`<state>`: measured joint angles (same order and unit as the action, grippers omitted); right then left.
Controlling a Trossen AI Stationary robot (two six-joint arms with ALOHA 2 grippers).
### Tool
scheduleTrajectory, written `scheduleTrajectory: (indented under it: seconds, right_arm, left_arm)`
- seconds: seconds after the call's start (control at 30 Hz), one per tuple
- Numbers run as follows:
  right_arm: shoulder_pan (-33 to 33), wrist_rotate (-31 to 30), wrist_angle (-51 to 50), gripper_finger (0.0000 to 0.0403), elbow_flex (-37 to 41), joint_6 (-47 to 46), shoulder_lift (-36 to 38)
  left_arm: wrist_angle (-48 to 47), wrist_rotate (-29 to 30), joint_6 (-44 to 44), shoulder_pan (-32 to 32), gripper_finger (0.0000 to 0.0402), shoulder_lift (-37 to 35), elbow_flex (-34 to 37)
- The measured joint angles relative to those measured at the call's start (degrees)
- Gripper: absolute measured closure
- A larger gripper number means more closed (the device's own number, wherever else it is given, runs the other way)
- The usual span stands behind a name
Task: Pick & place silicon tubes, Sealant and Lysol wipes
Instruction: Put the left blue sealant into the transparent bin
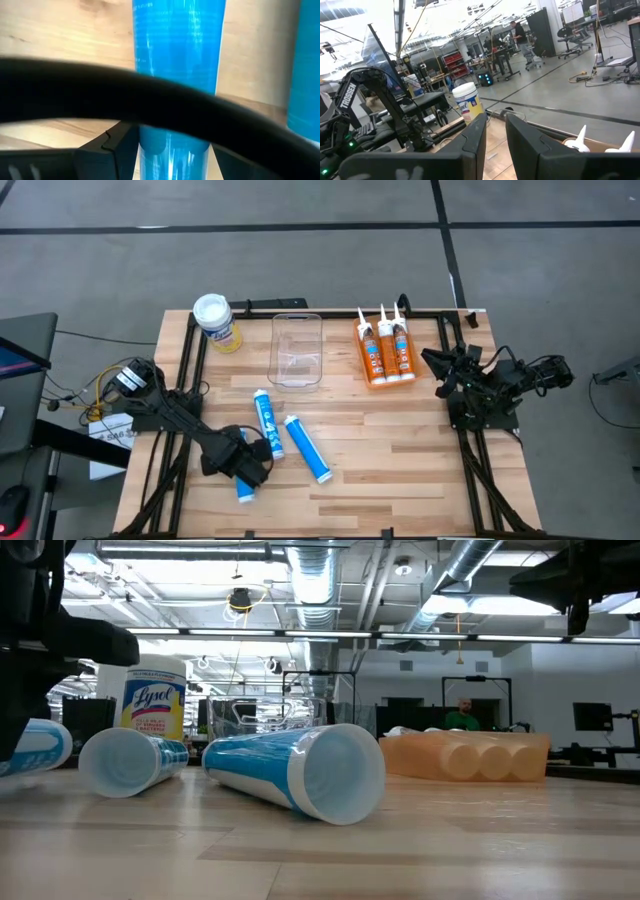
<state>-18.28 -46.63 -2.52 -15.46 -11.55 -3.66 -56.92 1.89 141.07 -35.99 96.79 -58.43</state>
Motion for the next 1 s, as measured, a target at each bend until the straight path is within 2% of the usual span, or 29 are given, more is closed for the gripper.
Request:
scheduleTrajectory:
  seconds: [0.23, 0.43, 0.57, 0.7, 0.87, 1.0]
  right_arm:
    - [0.0, 0.02, 0.0, 0.0337, 0.0, 0.0, 0.0]
    - [0.0, 0.04, 0.0, 0.0337, 0.0, -0.02, 0.0]
    - [0.0, 0.09, 0.0, 0.0337, 0.0, 0.0, 0.0]
    - [0.0, 0.09, 0.0, 0.0337, 0.0, -0.01, 0.0]
    - [0.0, 0.09, 0.0, 0.0337, 0.0, 0.0, 0.0]
    - [0.02, 0.09, 0.19, 0.0337, 0.0, -0.02, -0.02]
  left_arm:
    - [0.14, 0.12, -0.36, 0.02, 0.0199, -0.04, -0.02]
    - [7.81, 1.16, -0.63, 0.02, 0.0074, -0.15, 3.07]
    - [12.1, 1.44, -0.25, 0.02, 0.0028, -0.15, 4.94]
    - [12.06, 0.93, 1.1, 0.15, 0.002, -0.15, 5.72]
    - [12.29, -2.77, 1.08, 1.2, 0.0018, 0.52, 6.41]
    - [15.0, -2.07, -1.4, 2.1, 0.0017, 1.88, 6.46]
